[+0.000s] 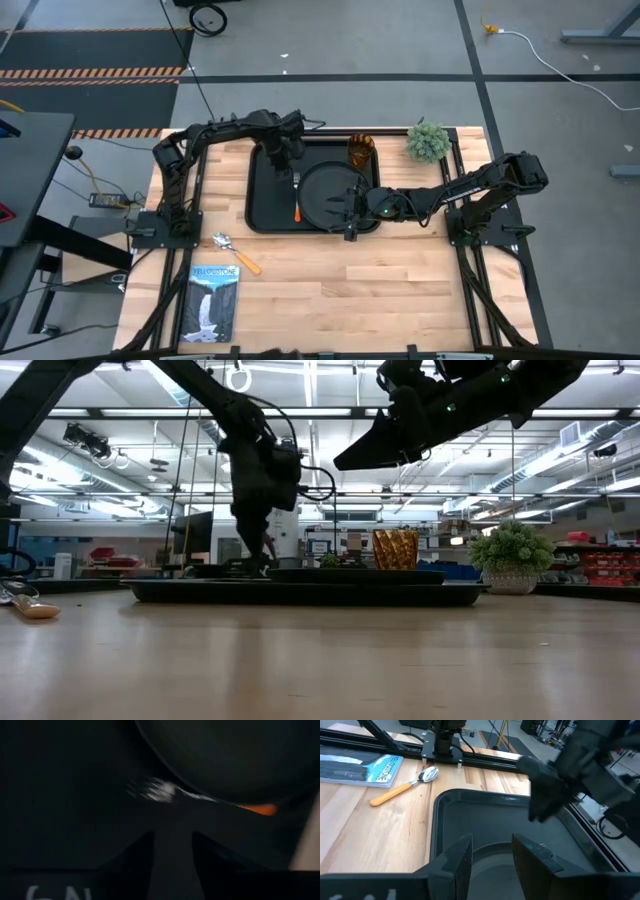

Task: Pick and place plate/cup/fork/spoon on tray
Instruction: Put the yellow spoon on the black tray to the left of the orange fork

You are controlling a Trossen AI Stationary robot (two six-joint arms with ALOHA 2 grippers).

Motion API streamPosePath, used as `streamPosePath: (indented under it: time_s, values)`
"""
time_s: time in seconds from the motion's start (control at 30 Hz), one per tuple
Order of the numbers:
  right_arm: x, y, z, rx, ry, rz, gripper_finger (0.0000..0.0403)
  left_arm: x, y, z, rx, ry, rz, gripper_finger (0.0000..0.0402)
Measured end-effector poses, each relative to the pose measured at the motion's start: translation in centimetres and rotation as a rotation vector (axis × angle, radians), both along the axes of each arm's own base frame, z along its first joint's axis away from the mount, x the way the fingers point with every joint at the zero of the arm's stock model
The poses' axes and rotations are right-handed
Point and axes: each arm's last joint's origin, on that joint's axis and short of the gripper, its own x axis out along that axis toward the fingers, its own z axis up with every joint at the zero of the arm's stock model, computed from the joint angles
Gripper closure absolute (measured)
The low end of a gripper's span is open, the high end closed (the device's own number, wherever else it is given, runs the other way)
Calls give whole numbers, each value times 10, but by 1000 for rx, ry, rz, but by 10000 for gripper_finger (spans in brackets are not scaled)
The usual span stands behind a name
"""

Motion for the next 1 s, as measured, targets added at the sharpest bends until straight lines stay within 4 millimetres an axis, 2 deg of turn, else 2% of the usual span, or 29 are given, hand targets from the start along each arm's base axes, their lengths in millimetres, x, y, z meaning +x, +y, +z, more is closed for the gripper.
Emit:
streamPosePath:
  time_s: [0.13,0.23,0.37,0.5,0.77,1.0]
  values:
    - [0,0,0,-23,6,7,258,-6,-29,12,-108,141,116,273]
    - [0,0,0,-29,7,12,258,-8,-53,17,-164,266,140,280]
    - [0,1,0,-23,9,48,258,-5,-87,21,-150,313,95,287]
    - [0,2,0,-23,11,65,258,-11,-119,20,-121,351,41,294]
    - [0,3,0,-15,10,110,258,-50,-157,23,-69,314,115,319]
    - [1,4,1,-4,3,140,258,-93,-169,22,-71,256,227,343]
